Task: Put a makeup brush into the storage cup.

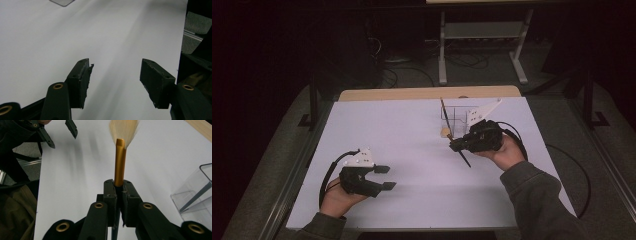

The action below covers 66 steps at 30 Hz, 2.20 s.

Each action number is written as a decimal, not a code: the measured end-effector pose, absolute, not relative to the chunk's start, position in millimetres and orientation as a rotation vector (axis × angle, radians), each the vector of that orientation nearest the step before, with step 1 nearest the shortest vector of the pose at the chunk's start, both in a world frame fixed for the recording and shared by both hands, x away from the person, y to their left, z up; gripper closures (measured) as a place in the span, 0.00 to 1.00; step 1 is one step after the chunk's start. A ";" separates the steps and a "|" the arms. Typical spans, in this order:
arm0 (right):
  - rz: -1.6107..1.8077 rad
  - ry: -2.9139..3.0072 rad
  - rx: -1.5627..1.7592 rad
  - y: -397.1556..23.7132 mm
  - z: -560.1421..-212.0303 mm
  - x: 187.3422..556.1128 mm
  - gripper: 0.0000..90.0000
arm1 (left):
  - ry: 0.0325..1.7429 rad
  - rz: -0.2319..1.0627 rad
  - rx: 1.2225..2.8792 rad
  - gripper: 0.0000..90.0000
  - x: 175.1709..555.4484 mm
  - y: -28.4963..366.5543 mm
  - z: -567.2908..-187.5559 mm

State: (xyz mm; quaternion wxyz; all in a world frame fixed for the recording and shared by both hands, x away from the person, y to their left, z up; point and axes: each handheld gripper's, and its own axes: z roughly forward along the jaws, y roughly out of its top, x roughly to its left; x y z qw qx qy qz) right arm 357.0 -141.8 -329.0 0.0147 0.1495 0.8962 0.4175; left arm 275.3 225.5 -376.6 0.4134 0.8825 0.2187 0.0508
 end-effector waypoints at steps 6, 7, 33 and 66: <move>1.292 2.784 0.454 -142.8 -329.3 359.0 0.92 | 0.549 0.129 2.216 0.45 275.1 225.4 -376.4; 1.292 2.784 0.454 -142.9 -329.2 359.1 0.92 | 0.552 0.127 2.214 0.45 274.9 225.5 -376.3; 1.286 2.775 0.461 -142.8 -323.5 365.9 0.92 | 0.536 0.139 2.219 0.45 276.0 226.0 -375.8; 1.318 2.748 0.529 -147.3 -317.6 389.7 0.92 | 0.571 0.144 2.202 0.43 278.2 233.6 -375.7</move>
